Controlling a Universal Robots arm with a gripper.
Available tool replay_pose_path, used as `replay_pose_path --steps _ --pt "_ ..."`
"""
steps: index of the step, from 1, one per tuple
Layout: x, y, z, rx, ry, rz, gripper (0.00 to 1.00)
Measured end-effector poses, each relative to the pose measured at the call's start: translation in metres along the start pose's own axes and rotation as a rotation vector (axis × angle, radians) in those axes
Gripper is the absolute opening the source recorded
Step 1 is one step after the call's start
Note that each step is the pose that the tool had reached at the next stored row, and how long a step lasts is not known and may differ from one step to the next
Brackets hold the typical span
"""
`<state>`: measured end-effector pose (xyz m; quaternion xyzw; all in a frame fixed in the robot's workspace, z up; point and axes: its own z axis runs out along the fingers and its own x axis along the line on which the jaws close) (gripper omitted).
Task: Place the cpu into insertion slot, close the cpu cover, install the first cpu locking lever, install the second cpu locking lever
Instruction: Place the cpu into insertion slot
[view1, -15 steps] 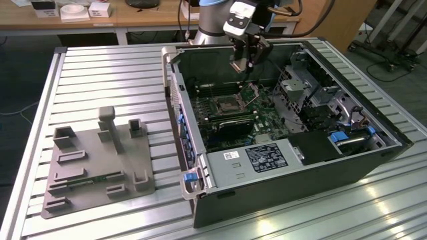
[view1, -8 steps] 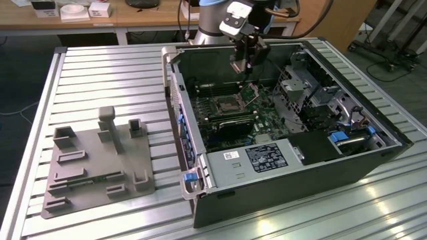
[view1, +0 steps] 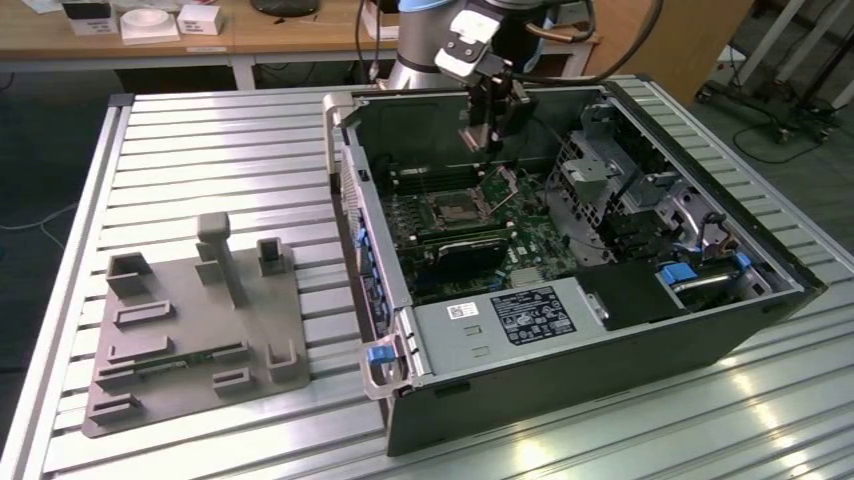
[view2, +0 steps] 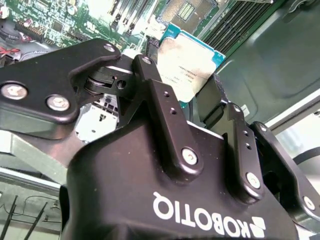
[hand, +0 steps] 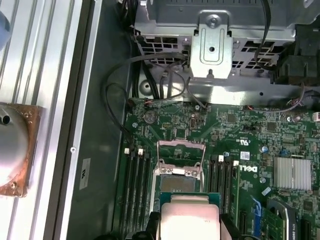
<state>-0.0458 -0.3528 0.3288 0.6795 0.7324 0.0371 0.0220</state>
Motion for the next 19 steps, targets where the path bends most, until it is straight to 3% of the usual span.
replay_pose_path --steps 10,19 --pt "-0.0002 -0.001 0.0121 0.0121 0.0 0.012 0.54" --pt "-0.0003 -0.0014 0.0168 0.0137 -0.0001 0.014 0.54"
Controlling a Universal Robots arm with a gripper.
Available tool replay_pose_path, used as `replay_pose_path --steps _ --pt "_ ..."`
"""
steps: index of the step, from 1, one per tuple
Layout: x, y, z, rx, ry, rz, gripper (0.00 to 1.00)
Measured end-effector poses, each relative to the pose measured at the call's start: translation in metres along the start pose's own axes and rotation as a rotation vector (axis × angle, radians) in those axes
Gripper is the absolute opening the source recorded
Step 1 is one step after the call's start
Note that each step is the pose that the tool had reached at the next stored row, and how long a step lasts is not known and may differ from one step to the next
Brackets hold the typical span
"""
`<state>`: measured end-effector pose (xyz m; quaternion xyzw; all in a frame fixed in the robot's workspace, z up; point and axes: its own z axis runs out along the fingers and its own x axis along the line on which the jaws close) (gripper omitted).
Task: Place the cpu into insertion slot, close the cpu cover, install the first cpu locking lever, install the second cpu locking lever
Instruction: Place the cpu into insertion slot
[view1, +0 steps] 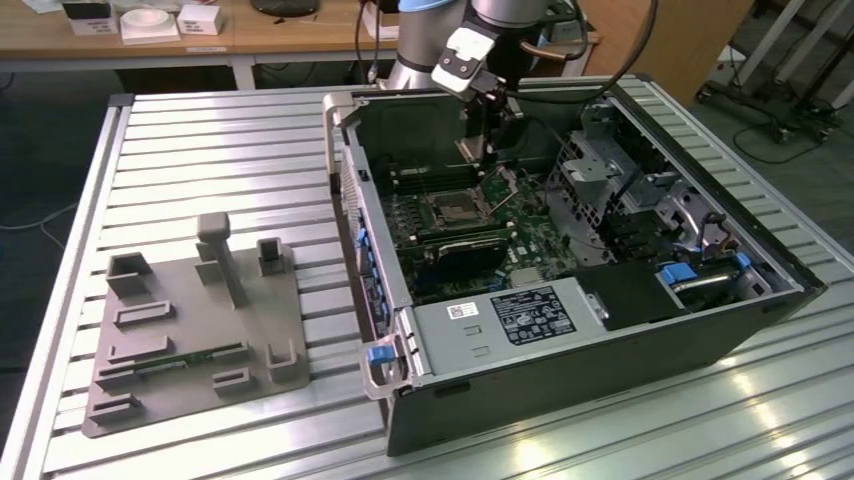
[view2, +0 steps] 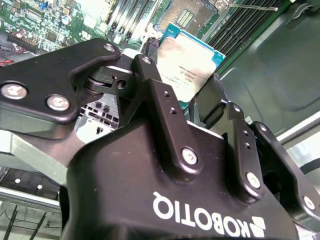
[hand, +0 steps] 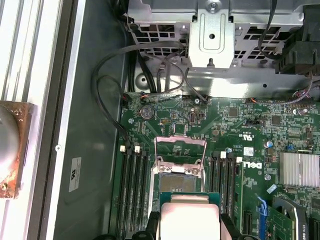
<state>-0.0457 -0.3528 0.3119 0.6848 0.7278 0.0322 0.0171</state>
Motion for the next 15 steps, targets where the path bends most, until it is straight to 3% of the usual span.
replay_pose_path --steps 15 --pt "0.0 -0.0007 0.0093 0.0023 -0.0001 0.004 0.54"
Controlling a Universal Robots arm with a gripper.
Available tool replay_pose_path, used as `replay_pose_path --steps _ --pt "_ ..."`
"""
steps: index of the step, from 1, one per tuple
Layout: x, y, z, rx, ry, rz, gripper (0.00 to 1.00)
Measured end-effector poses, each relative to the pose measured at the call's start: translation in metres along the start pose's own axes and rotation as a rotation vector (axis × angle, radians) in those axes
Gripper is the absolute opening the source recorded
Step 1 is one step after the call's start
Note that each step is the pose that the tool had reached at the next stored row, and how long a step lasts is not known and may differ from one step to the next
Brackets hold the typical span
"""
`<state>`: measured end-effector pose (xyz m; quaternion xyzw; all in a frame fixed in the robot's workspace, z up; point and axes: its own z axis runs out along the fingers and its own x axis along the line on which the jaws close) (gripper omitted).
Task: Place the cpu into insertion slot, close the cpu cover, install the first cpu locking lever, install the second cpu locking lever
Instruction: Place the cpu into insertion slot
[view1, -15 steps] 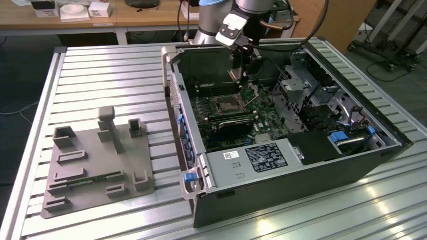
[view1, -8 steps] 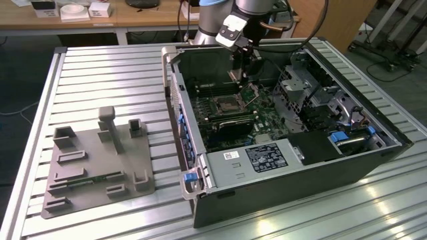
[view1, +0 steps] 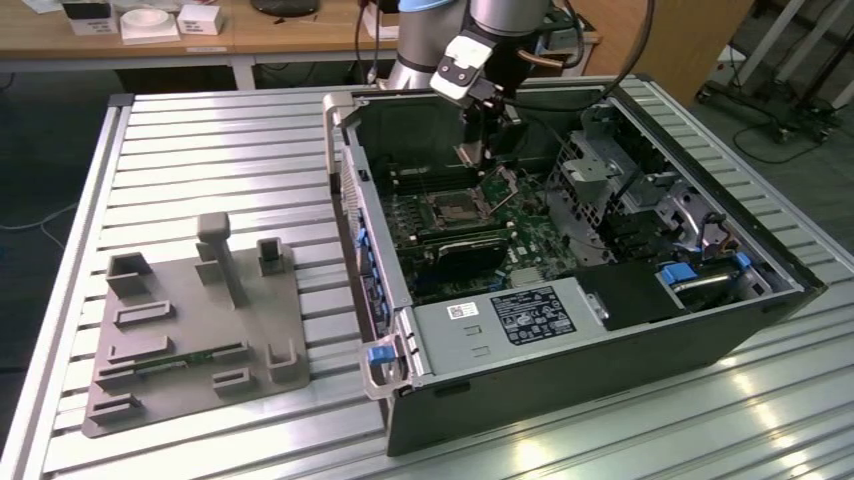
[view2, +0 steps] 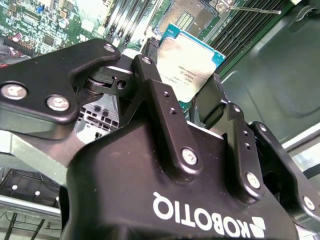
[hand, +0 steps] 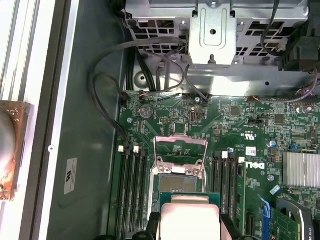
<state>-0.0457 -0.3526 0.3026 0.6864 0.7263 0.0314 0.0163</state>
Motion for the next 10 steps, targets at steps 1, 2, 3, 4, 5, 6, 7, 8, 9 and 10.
replay_pose_path --steps 1,2,3,4,5,6,7,8,9,10 --pt "0.0 0.0 0.0007 0.0002 0.0 0.0 0.54" --pt "-0.0001 -0.0001 0.0013 0.0005 -0.0001 0.0 0.54" --pt "-0.0001 -0.0002 0.002 0.0009 0.0 0.001 0.54" --pt "-0.0001 -0.0002 0.0026 0.0017 0.0001 0.001 0.54" --pt "-0.0001 -0.0002 0.0032 0.0038 0.0001 0.001 0.54" --pt "-0.0001 -0.0002 0.0037 0.0068 0.0003 0.001 0.54" --pt "-0.0001 -0.0003 0.0042 0.01 0.0004 0.002 0.54" --pt "-0.0001 -0.0003 0.0047 0.0132 0.0006 0.002 0.54" --pt "-0.0001 -0.0004 0.0051 0.0153 0.0007 0.002 0.54" --pt "-0.0001 -0.0004 0.0053 0.0164 0.0005 0.002 0.54"
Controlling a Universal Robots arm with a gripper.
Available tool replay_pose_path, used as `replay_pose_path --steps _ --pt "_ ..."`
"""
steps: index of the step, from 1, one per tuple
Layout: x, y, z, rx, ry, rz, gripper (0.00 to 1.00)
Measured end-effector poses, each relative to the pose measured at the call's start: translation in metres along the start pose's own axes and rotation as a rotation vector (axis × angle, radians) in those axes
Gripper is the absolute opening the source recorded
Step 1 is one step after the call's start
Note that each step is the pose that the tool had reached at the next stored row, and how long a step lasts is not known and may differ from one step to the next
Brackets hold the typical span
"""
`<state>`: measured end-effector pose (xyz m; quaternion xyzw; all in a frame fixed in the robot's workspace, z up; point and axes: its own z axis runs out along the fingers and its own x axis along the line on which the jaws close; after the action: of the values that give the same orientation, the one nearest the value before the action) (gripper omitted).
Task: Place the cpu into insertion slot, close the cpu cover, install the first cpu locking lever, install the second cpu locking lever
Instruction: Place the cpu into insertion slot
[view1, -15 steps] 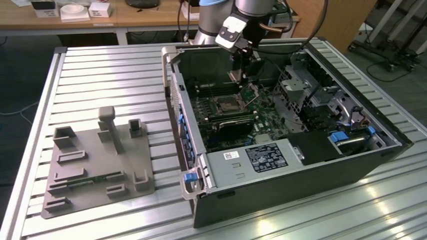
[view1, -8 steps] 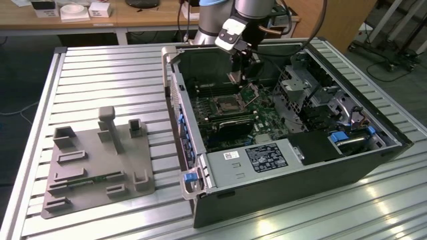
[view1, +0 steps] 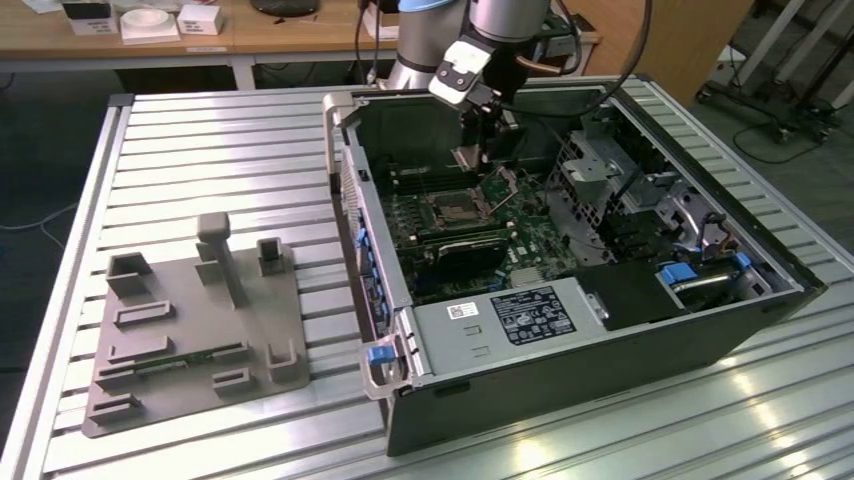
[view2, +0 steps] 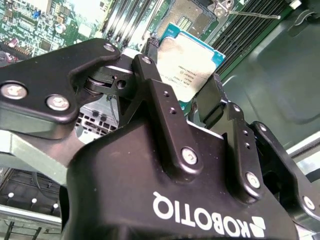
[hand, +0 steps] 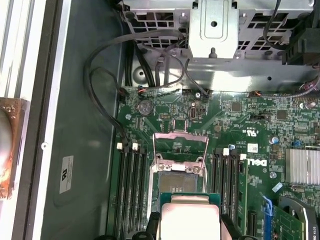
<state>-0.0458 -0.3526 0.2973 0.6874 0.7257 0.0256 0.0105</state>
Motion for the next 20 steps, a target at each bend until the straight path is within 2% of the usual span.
replay_pose_path --steps 20 --pt "-0.0001 -0.0001 0.0035 0.0001 0.0002 0.0 0.54"
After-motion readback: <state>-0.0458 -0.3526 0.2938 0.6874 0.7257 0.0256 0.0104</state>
